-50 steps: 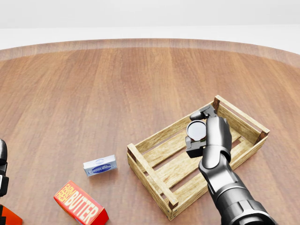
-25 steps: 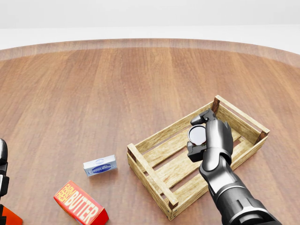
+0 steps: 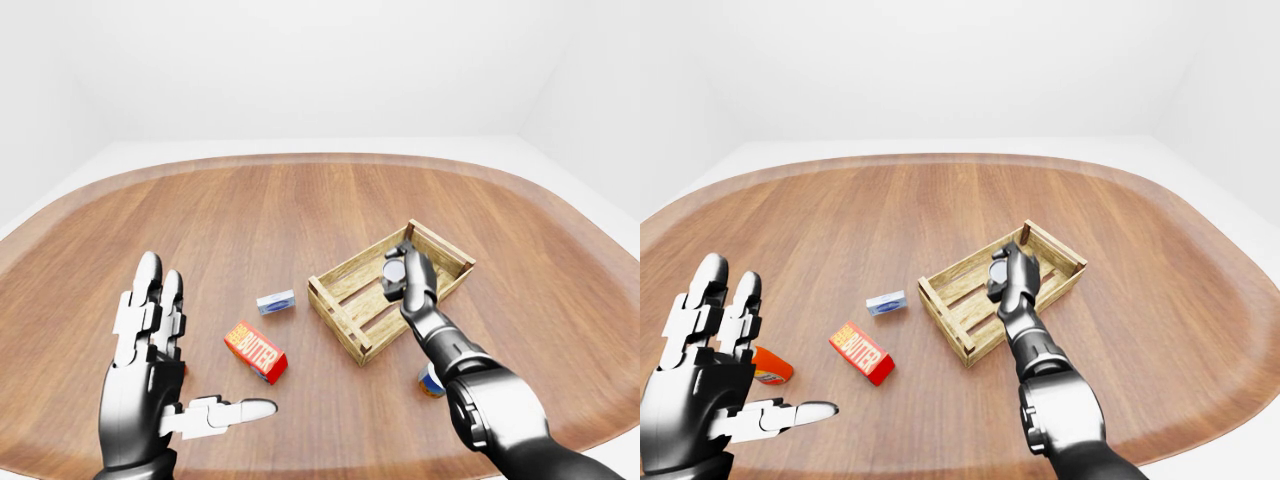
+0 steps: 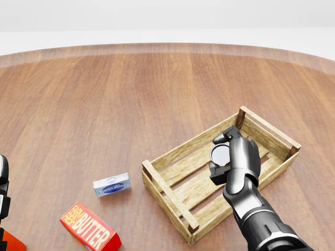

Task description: Pick up the tomato sauce, and put it in the wooden tray.

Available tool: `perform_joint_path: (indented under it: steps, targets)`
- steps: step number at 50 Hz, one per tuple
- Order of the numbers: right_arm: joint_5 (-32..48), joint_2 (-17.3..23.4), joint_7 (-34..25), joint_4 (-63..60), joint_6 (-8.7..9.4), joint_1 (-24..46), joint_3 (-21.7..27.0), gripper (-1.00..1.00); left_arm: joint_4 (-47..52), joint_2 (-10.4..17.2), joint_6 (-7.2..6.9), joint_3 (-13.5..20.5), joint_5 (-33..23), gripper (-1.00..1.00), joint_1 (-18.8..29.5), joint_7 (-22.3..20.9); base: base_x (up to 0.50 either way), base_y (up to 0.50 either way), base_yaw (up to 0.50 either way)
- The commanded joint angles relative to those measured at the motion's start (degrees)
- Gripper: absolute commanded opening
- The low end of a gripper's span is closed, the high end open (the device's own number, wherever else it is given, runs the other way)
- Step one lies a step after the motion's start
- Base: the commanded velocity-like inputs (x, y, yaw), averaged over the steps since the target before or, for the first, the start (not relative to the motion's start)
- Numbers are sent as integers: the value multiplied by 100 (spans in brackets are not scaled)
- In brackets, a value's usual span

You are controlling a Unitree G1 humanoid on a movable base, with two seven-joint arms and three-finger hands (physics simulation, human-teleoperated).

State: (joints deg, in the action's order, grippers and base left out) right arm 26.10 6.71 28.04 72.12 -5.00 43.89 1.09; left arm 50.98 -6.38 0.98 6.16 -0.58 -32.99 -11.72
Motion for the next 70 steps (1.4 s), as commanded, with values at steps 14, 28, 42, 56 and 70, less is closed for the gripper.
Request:
perform_joint_path:
  steps: [14, 28, 42, 56, 70]
  targets:
    - [84, 5, 56, 115, 0, 3, 27, -100, 20, -4, -1, -10, -8, 100, -18, -1, 0, 0, 0]
    - [-32, 7, 10, 108, 0, 27, 93, 100, 1, 18, 28, -41, -17, 100, -30, 34, 0, 0, 0]
    - [-65, 19, 3, 159, 0, -9, 84, 100, 1, 9, 22, -1, 9, 100, -23, 20, 0, 0, 0]
    - [-119, 39, -65, -11, 0, 13, 91, 100, -71, -1, 1, 15, -6, 100, 48, 8, 0, 0, 0]
    - [-520, 58, -825, -2253, 0, -521, 100, 100, -130, 31, -4, 3, 0, 100, 82, 36, 0, 0, 0]
